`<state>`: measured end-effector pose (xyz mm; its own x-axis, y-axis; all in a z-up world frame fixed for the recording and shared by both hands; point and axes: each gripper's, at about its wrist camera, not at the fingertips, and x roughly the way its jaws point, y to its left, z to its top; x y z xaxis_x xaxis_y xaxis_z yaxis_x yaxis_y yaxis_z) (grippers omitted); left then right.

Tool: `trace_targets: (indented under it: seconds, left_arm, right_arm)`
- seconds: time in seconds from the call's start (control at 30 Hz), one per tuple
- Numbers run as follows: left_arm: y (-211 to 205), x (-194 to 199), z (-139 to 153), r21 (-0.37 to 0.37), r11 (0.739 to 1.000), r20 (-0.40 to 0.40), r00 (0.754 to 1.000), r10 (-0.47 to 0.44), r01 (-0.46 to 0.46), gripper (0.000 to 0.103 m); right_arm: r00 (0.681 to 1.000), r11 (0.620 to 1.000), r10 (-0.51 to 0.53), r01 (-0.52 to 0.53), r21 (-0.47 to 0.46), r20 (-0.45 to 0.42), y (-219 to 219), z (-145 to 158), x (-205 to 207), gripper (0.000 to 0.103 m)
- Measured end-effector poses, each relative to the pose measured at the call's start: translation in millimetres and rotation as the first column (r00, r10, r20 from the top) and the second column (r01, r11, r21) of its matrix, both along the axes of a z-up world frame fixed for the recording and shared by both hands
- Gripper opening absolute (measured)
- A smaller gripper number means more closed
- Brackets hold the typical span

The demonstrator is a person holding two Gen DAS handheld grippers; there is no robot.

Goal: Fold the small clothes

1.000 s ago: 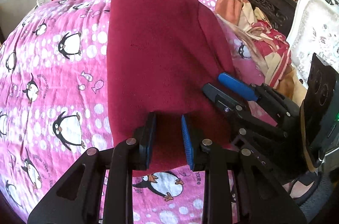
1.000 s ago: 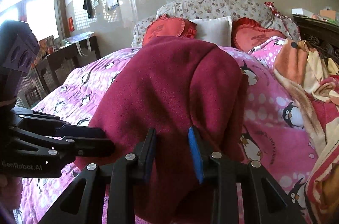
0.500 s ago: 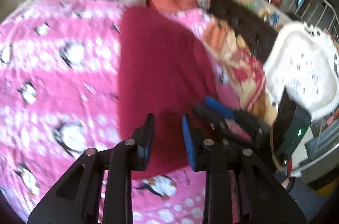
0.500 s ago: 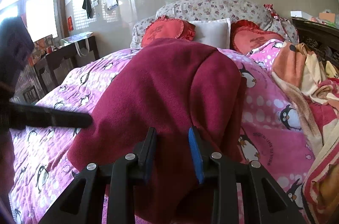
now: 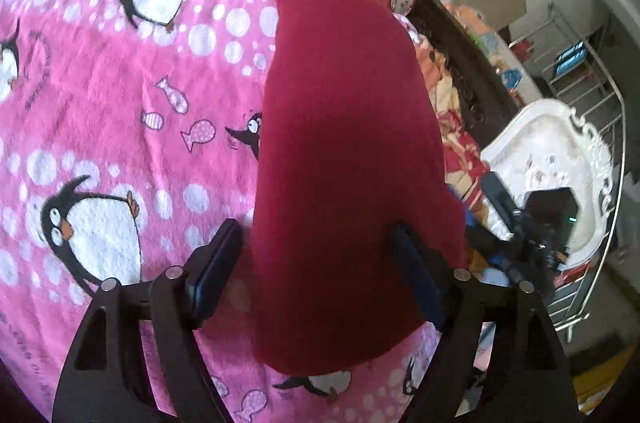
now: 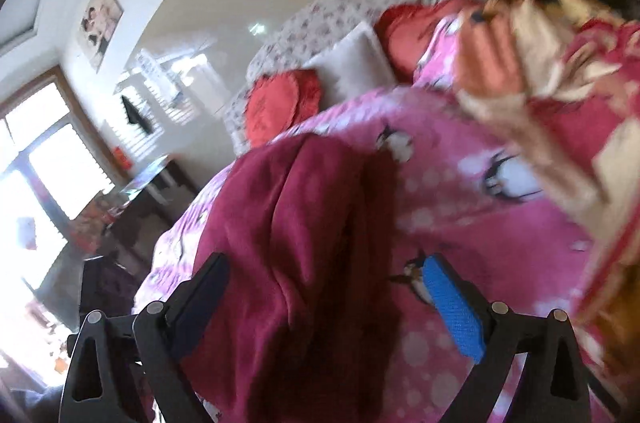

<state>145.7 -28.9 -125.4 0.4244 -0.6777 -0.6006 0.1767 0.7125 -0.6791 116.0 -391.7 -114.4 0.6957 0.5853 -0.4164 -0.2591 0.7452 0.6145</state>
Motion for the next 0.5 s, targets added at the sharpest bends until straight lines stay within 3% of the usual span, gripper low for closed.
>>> trace_targets:
  seconds: [0.2,0.27,0.33,0.43,0.5]
  left_arm:
    - [2,8,3,-0.024,1.0,-0.014,1.0,-0.019,0.018,0.08]
    - [2,12,1,-0.032,0.999,-0.014,1.0,-0.02,0.02,0.081]
    - [-1,15,-2,-0.032,0.999,0.004,1.0,-0.02,0.02,0.082]
    - [-1,11,-3,-0.022,1.0,0.041,0.999,-0.013,0.014,0.082]
    - [-4,9,-2,-0.01,1.0,0.053,0.999,-0.01,0.01,0.082]
  right_arm:
    - [0.985,0.986,0.131,-0.118,0.116,-0.111,6,-39,37,0.098]
    - [0.978,0.967,0.171,-0.143,0.211,-0.119,2,-48,40,0.1]
    - [0.968,0.92,0.244,-0.209,0.33,-0.066,-6,-53,38,0.099]
    - [0.954,0.888,0.298,-0.266,0.374,-0.029,-10,-57,33,0.093]
    - [0.955,0.89,0.295,-0.263,0.372,-0.029,-13,-59,30,0.08]
